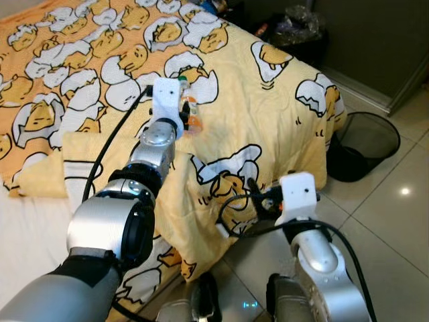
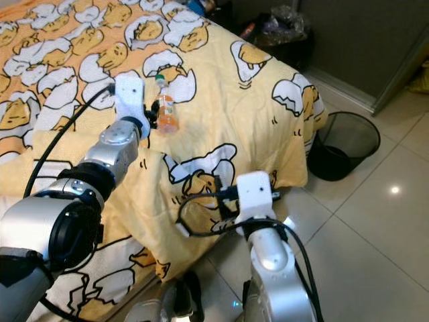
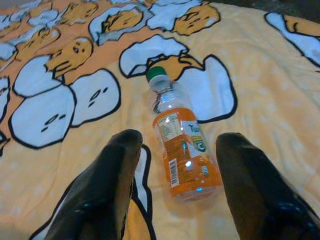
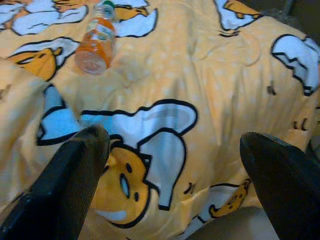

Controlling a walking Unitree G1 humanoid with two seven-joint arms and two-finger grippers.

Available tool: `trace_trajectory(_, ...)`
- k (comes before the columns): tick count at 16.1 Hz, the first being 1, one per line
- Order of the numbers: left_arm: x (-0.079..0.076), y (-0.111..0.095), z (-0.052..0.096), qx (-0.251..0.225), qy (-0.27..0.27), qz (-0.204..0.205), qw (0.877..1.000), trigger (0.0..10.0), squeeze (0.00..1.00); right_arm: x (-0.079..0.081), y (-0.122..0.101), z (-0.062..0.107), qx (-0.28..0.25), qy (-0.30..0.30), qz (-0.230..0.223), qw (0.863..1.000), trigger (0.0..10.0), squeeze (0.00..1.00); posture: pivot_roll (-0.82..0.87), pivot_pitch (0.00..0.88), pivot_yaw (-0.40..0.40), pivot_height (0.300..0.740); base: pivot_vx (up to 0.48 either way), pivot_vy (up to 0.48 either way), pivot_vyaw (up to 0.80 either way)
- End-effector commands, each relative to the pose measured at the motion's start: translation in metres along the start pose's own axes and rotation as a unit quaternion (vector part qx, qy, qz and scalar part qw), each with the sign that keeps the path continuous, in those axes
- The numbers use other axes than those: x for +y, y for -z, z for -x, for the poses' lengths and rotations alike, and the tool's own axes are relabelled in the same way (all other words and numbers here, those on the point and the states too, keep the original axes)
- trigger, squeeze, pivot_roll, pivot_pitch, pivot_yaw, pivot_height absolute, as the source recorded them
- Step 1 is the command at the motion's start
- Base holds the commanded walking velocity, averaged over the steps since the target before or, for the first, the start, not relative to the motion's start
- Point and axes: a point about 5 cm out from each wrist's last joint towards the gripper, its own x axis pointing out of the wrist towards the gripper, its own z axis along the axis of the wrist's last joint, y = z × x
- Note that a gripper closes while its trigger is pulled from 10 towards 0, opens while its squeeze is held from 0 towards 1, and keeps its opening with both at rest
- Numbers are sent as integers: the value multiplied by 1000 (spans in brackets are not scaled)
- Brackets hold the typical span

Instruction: Clean up the room

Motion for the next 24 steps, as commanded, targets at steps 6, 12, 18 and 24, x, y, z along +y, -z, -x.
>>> trace_trajectory(6, 6, 15, 2, 33, -13, 25, 999, 10000, 1000, 14, -3, 4, -6, -32, -2, 999, 10000, 0, -314, 197, 166, 736, 0, 0, 0)
trace_trajectory(12, -14, 19, 3, 57, 12, 39, 998, 10000, 1000, 29, -7, 16, -18, -63, 13, 998, 10000, 0, -342, 228, 183, 736, 0, 0, 0)
trace_trajectory(18, -45, 27, 8, 66, 39, -10, 997, 10000, 118, 34, -10, 46, 5, -61, 6, 998, 10000, 0, -423, 342, 185, 736, 0, 0, 0)
trace_trajectory(24, -43, 17, 8, 8, 22, -32, 999, 10000, 0, 36, -22, 51, -5, -52, 1, 999, 10000, 0, -404, 362, 186, 736, 0, 0, 0)
